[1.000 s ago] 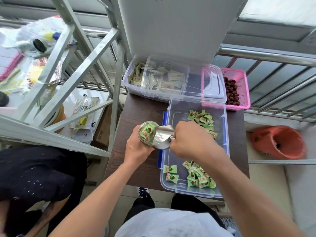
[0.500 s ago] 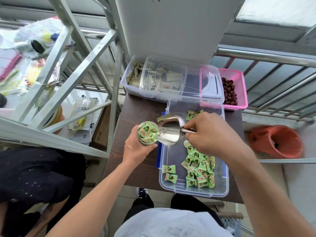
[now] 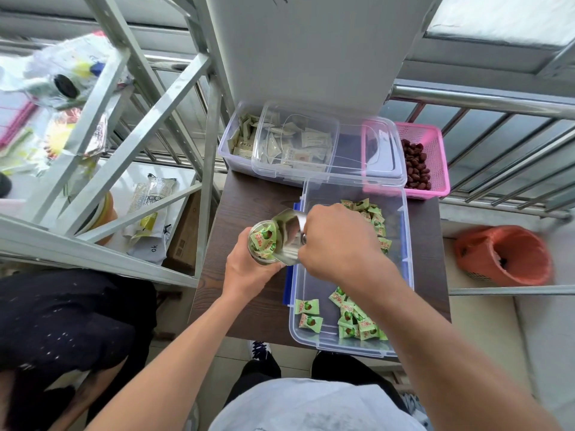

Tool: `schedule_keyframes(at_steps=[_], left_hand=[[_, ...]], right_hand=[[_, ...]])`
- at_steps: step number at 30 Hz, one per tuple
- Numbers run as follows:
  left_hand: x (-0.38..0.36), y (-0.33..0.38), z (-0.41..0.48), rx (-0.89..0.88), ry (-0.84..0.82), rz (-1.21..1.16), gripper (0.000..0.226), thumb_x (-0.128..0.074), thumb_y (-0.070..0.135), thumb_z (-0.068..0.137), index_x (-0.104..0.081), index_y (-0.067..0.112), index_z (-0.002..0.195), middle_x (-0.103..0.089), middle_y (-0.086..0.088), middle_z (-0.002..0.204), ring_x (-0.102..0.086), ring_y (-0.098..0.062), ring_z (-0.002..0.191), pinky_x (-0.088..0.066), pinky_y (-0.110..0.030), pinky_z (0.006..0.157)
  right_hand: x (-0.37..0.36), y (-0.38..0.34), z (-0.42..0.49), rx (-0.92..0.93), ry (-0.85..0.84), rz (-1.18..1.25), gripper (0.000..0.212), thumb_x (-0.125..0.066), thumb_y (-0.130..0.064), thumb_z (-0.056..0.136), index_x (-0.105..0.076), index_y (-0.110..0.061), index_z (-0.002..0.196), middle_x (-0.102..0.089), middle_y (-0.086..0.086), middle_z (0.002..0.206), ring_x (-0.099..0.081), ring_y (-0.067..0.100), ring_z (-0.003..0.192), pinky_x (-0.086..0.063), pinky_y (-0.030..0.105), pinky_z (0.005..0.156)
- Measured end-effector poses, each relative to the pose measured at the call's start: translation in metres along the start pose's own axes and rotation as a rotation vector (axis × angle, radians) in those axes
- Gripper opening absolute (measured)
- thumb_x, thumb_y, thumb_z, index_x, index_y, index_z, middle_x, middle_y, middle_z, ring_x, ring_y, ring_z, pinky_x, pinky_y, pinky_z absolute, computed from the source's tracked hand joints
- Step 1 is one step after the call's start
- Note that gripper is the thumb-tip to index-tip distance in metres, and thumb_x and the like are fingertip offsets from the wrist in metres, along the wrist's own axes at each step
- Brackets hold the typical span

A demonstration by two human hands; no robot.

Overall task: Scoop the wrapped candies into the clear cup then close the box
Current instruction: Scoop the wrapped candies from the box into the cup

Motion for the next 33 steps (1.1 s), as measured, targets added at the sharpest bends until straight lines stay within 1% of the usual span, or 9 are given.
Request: schedule_keyframes(at_steps=[4,7,10,11,16,19,22,26,33], left_hand=[[0.000,0.000,0.000,0.007,0.003,-0.023,0.078,-0.093,0.034,0.062,-0.047,0.048,0.123,-0.065,0.024,0.106,-0.059,0.012,0.099,-0.045,-0.012,0.080],[0.000,0.000,0.000,0.000,0.002,-0.026,0.079,-0.094,0.037,0.062,-0.046,0.048,0.124,-0.064,0.024,0.108,-0.059,0.012,0.101,-0.047,-0.011,0.082],[0.000,0.001,0.000,-0.018,0.007,-0.008,0.080,-0.096,0.033,0.061,-0.046,0.049,0.122,-0.064,0.024,0.108,-0.059,0.013,0.101,-0.047,-0.009,0.082],[0.000,0.000,0.000,-0.023,0.011,-0.002,0.080,-0.096,0.032,0.061,-0.046,0.050,0.120,-0.064,0.024,0.108,-0.059,0.011,0.102,-0.047,-0.010,0.083],[-0.001,-0.007,0.004,-0.012,0.004,0.010,0.087,-0.098,0.033,0.058,-0.047,0.044,0.128,-0.064,0.019,0.115,-0.061,-0.002,0.109,-0.050,-0.022,0.094],[-0.002,-0.009,0.006,-0.004,0.008,0.027,0.088,-0.098,0.034,0.058,-0.047,0.037,0.131,-0.063,0.016,0.116,-0.059,-0.008,0.112,-0.048,-0.026,0.096],[-0.003,-0.009,0.006,-0.009,0.013,0.044,0.090,-0.098,0.034,0.059,-0.048,0.032,0.133,-0.062,0.013,0.116,-0.058,-0.010,0.112,-0.046,-0.024,0.096],[-0.002,-0.007,0.005,-0.010,0.021,0.051,0.088,-0.098,0.033,0.059,-0.048,0.032,0.131,-0.061,0.014,0.115,-0.057,-0.009,0.111,-0.044,-0.022,0.093],[-0.002,-0.005,0.004,-0.016,0.030,0.067,0.087,-0.098,0.033,0.059,-0.048,0.033,0.130,-0.060,0.014,0.115,-0.057,-0.010,0.111,-0.045,-0.024,0.093]], right_hand=[[-0.006,-0.011,0.002,0.019,0.012,-0.024,0.031,-0.060,-0.012,0.080,-0.033,-0.015,0.064,-0.041,0.003,0.074,-0.056,0.035,0.083,-0.039,0.033,0.066],[-0.006,-0.005,0.001,0.013,-0.001,-0.021,0.031,-0.060,-0.013,0.078,-0.034,-0.017,0.061,-0.036,0.001,0.065,-0.051,0.035,0.075,-0.037,0.032,0.062],[0.000,0.007,-0.002,0.029,0.038,0.005,0.005,-0.058,-0.015,0.070,-0.058,-0.011,0.067,-0.043,0.003,0.059,-0.050,0.034,0.067,-0.031,0.029,0.054],[0.001,0.010,-0.002,0.042,0.052,0.022,0.010,-0.056,-0.015,0.067,-0.064,-0.011,0.070,-0.047,0.004,0.058,-0.051,0.034,0.066,-0.031,0.029,0.052],[0.007,0.049,-0.002,-0.051,0.110,0.295,0.023,-0.058,-0.014,0.079,-0.078,-0.022,0.088,-0.071,0.007,0.072,-0.063,0.030,0.068,-0.053,0.035,0.062],[-0.021,0.110,0.001,-0.242,0.074,0.306,0.019,-0.053,-0.017,0.088,-0.071,-0.011,0.081,-0.068,0.012,0.072,-0.064,0.034,0.068,-0.051,0.035,0.060],[-0.062,0.165,-0.011,-0.436,-0.114,0.213,0.026,-0.052,-0.023,0.092,-0.051,-0.009,0.069,-0.056,0.012,0.070,-0.060,0.032,0.071,-0.045,0.032,0.060],[-0.101,0.191,-0.036,-0.529,-0.302,0.214,0.025,-0.049,-0.018,0.091,-0.045,-0.010,0.067,-0.053,0.009,0.070,-0.052,0.023,0.061,-0.040,0.030,0.055],[-0.137,0.197,-0.024,-0.531,-0.161,0.318,0.035,-0.048,-0.026,0.096,-0.046,-0.011,0.065,-0.056,0.011,0.068,-0.056,0.028,0.061,-0.038,0.031,0.051]])
Point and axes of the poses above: each hand's wrist, its own z-axis towards the middle knuckle, its own x-axis out of the back of the hand, y = z × x, the point moved 8 cm from there along z, towards the middle knuckle
